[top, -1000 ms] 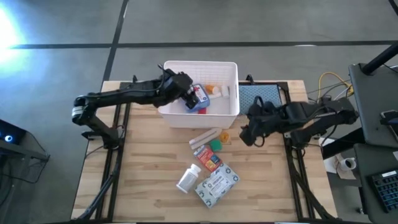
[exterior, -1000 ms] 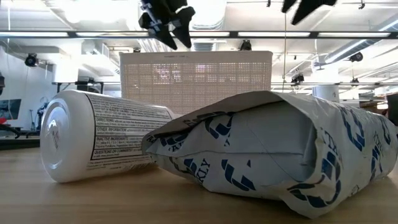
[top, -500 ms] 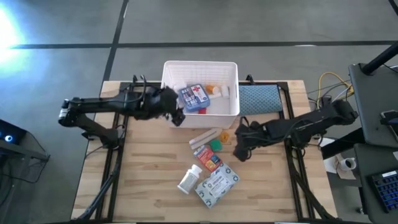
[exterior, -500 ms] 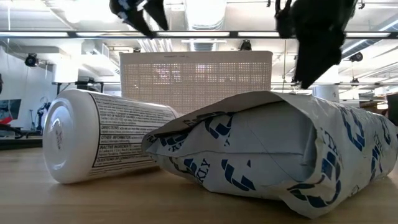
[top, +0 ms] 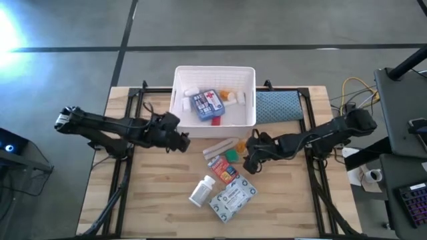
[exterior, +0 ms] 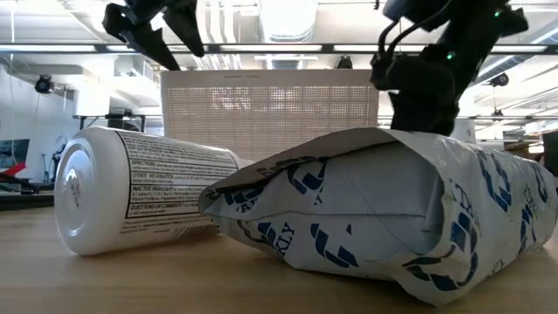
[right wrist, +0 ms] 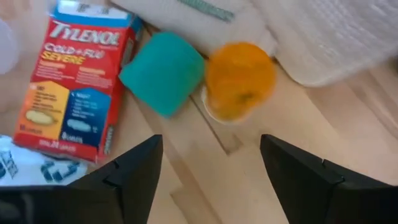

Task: Pick & place medical supplies in basket/bin
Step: Put the orange medicine bottle into the white bin

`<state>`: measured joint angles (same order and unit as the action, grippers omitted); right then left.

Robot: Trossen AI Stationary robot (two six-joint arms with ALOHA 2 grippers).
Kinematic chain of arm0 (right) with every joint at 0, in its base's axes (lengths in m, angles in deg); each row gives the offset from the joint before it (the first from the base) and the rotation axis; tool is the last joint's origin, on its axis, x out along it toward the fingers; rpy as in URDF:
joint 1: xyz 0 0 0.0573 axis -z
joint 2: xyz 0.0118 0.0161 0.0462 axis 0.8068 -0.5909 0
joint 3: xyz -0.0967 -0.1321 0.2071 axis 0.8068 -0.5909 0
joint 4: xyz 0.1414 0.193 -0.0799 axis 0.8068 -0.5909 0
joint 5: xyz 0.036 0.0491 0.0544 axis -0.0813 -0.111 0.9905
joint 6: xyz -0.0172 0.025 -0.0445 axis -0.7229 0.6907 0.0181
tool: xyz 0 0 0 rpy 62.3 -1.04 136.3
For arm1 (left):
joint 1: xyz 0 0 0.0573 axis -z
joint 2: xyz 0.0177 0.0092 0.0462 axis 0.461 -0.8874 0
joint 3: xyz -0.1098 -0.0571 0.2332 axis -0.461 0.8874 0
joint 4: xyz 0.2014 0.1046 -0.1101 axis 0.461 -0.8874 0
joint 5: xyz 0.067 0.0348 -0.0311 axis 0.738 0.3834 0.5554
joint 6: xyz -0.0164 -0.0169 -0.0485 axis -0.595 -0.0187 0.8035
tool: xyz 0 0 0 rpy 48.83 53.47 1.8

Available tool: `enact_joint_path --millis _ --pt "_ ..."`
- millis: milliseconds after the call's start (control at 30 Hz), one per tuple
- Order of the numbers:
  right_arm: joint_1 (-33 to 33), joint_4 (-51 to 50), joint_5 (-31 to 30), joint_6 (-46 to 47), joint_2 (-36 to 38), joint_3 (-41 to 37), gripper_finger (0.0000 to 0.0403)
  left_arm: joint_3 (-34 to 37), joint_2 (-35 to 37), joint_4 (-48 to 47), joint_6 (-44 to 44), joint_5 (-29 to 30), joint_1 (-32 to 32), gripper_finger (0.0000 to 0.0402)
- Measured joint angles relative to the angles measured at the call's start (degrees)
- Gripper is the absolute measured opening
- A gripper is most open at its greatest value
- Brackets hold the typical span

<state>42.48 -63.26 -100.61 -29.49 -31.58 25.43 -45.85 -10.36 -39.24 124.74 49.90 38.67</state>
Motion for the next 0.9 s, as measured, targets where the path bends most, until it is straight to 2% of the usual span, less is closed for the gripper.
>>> enact_joint_path --millis 300,433,700,900 --pt "2.30 2.94 -1.55 -3.59 -8.17 2.98 0.0272 -4.18 -0.34 0.90 1.95 3.75 6.17 0.0304" --pt "2.90 2.94 -2.06 -3.61 -10.54 5.00 0.0267 -5.93 -0.35 0.91 1.89 4.67 6.92 0.0304" --pt "2.94 3.13 -8.54 -0.18 -12.33 8.19 0.0253 -7.77 -0.33 1.25 1.80 6.28 7.28 0.0304" --pt "2.95 1.58 -8.34 1.61 -13.81 8.21 0.0241 -7.73 -0.33 1.24 1.31 7.16 7.26 0.0304"
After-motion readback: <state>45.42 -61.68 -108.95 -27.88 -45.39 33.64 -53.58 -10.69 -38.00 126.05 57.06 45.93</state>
